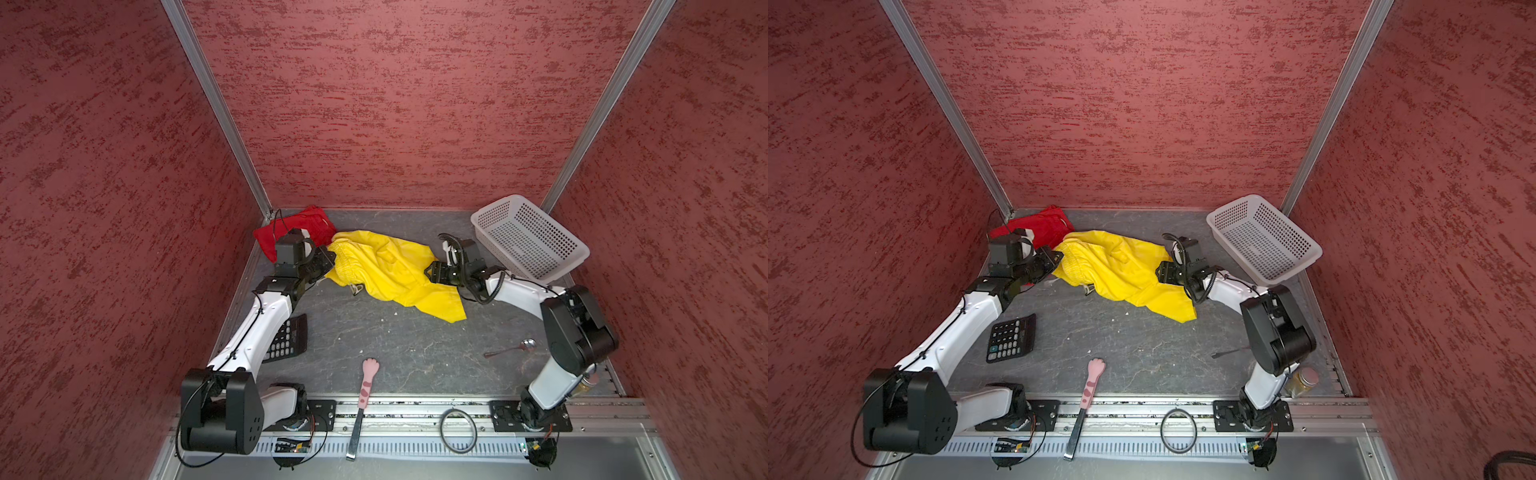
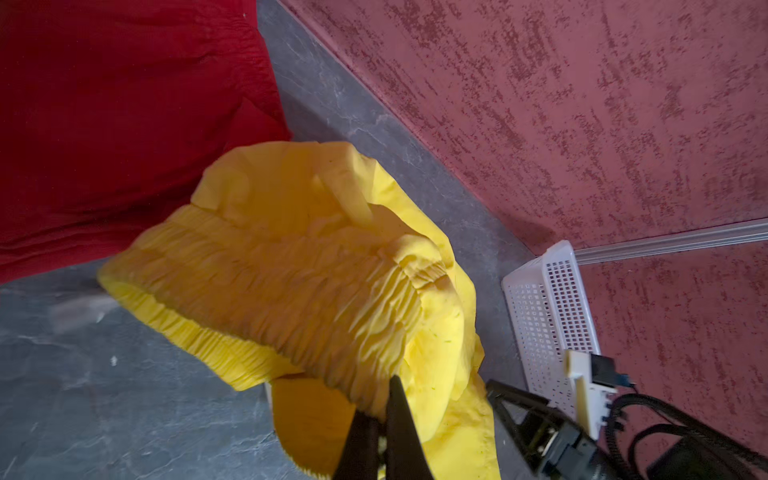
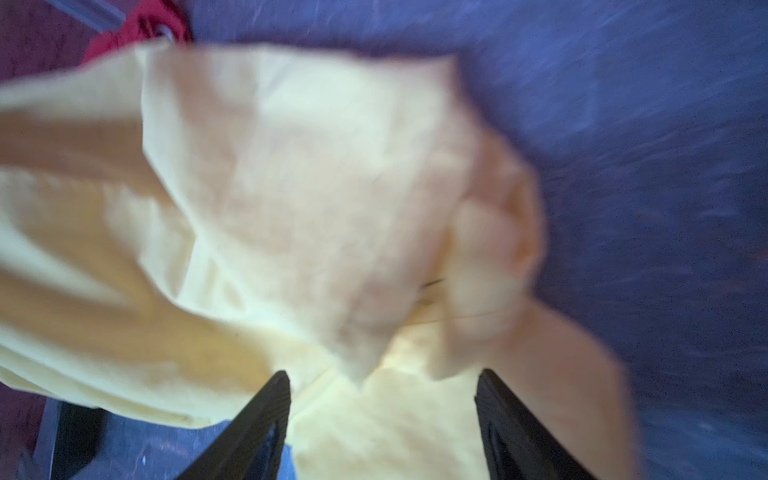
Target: Fold and stack the shorts
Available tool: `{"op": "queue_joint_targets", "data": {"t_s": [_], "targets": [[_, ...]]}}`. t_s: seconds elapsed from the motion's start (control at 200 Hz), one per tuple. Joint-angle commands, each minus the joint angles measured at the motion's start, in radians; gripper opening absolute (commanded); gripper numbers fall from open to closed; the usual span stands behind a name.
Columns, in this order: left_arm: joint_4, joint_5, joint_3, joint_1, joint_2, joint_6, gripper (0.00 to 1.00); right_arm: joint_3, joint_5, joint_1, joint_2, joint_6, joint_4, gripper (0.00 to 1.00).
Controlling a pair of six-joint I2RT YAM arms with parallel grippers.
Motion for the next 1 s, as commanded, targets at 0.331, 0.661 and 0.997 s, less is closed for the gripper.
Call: {"op": "queue_joint_targets", "data": {"t_s": [0.331, 0.661, 0.997], "targets": [[-0.064, 0.11, -0.053, 0.05, 0.088, 0.059, 0.0, 0.274, -0.178, -0.063, 0.227, -0.001, -0.109, 0.7], [-0.011, 0.153, -0.061, 0.052, 0.131, 0.026, 0.0, 0.484, -0.426, 0.0, 0.483, 0.091, -0.022, 0.65], [-0.231, 0.177, 0.419, 0.052, 0.197, 0.163, 0.0, 0.808, -0.347, -0.215, 0.308, 0.108, -0.109, 0.0]]}}
